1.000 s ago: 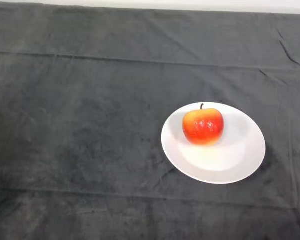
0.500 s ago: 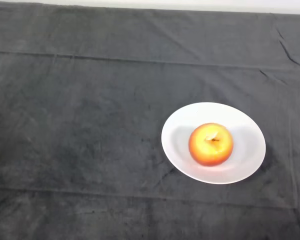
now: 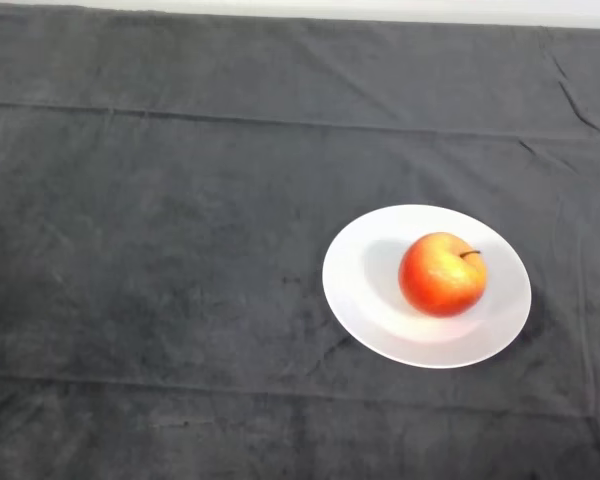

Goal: Move the apple to the plate

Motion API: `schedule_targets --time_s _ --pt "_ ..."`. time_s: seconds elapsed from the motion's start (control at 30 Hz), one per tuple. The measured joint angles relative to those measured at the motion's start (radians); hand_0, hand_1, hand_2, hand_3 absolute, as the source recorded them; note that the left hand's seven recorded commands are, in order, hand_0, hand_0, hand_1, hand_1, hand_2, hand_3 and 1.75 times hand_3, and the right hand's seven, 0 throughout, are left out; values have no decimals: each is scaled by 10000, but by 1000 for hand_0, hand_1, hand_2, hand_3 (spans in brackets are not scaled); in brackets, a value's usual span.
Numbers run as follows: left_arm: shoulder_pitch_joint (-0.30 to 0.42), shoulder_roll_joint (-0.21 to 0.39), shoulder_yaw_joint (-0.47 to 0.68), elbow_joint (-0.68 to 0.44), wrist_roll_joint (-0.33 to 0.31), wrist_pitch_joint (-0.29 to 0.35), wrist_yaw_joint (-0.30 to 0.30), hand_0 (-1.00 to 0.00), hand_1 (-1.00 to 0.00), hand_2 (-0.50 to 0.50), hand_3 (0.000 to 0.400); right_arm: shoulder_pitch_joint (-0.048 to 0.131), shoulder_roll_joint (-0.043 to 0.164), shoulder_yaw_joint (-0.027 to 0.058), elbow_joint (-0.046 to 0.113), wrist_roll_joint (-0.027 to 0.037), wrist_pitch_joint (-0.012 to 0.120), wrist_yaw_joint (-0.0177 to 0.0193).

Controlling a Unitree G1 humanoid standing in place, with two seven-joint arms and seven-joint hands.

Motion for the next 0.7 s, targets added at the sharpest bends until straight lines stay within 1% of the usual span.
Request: schedule_targets --time_s 0.17,0.33,0.7 --pt "0 -82 29 -1 132 0 -69 0 0 0 0 0 0 0 0 0 0 0" --pt "-3 -120 349 -1 212 0 -175 0 0 0 0 0 0 -1 0 0 0 0" --pt "-18 -176 448 -1 342 0 -377 0 0 0 0 0 0 -1 0 0 0 0"
